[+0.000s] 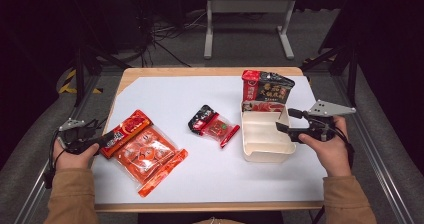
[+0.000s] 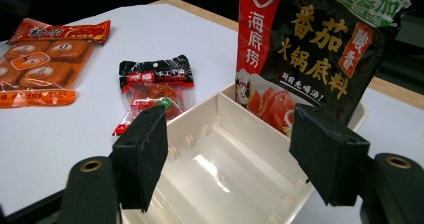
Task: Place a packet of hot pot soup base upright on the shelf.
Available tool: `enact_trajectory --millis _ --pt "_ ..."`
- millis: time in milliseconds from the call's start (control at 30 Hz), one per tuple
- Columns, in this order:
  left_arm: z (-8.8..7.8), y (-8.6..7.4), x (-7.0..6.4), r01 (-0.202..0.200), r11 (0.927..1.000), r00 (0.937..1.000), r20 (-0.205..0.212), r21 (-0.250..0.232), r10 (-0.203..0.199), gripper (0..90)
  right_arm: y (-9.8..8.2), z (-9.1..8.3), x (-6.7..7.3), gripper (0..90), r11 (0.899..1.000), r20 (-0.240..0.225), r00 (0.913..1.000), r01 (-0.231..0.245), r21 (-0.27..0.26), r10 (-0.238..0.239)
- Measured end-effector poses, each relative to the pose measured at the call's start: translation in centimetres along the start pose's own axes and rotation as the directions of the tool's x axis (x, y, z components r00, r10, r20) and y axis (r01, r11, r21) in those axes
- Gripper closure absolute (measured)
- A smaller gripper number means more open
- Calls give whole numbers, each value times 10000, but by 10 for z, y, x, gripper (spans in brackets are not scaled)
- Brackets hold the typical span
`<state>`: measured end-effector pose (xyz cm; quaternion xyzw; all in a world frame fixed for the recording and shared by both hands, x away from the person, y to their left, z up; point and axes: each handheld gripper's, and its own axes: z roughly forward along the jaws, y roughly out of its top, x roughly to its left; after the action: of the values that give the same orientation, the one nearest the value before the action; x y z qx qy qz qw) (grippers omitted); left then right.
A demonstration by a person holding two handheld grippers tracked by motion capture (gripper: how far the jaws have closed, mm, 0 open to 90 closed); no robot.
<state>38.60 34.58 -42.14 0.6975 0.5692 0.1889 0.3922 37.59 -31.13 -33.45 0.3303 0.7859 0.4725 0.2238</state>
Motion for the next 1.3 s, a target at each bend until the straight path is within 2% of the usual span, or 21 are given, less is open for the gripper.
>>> enact_trajectory --millis 133,433,500,567,633,733,767,867,967,1067,1167,1200,1233,1300 --pt "3 -4 6 364 9990 9989 -300 276 -356 162 0 0 1 314 10000 -17 10000 -4 18 4" --pt "15 -14 15 1016 9915 9947 -213 810 -1002 126 -1 3 1 309 10000 -82 10000 -16 98 16" --pt "17 -15 16 1009 9911 9949 -142 867 -1001 128 -1 3 1 309 9999 -75 10000 -34 126 35" --pt "17 -15 16 1000 9905 9950 -24 939 -1002 140 -1 3 1 309 9999 -81 10000 -18 138 19" --pt "18 -16 15 1096 9876 9933 250 1120 -1131 190 -1 4 2 308 9999 -95 10000 -17 146 19" --pt "20 -16 14 1086 9848 9924 434 1353 -1154 202 -2 5 2 308 9998 -108 9999 -37 183 39" --pt "20 -16 14 995 9860 9936 399 1338 -1057 220 -2 5 1 308 9998 -115 9999 -34 199 37" --pt "17 -15 13 1082 9879 9911 648 1115 -1159 257 -2 5 2 308 9997 -121 9999 -9 224 12" --pt "14 -14 14 1131 9901 9869 1064 826 -1216 298 -2 6 2 308 9998 -105 9999 12 217 -10" --pt "13 -13 12 1186 9898 9802 1502 783 -1293 345 -2 6 2 308 9998 -103 9999 0 206 2" --pt "14 -12 10 968 9920 9762 1865 809 -1105 401 -2 7 2 308 9998 -103 9999 12 214 -9" --pt "14 -12 10 968 9920 9762 1865 809 -1105 414 -2 7 2 308 9998 -103 9999 12 214 -9" --pt "14 -12 8 966 9925 9726 2047 754 -1103 414 -2 7 2 308 9998 -108 9999 30 219 -27" --pt "14 -11 7 783 9945 9706 2225 692 -919 444 -2 8 3 308 9997 -126 9999 54 217 -52"
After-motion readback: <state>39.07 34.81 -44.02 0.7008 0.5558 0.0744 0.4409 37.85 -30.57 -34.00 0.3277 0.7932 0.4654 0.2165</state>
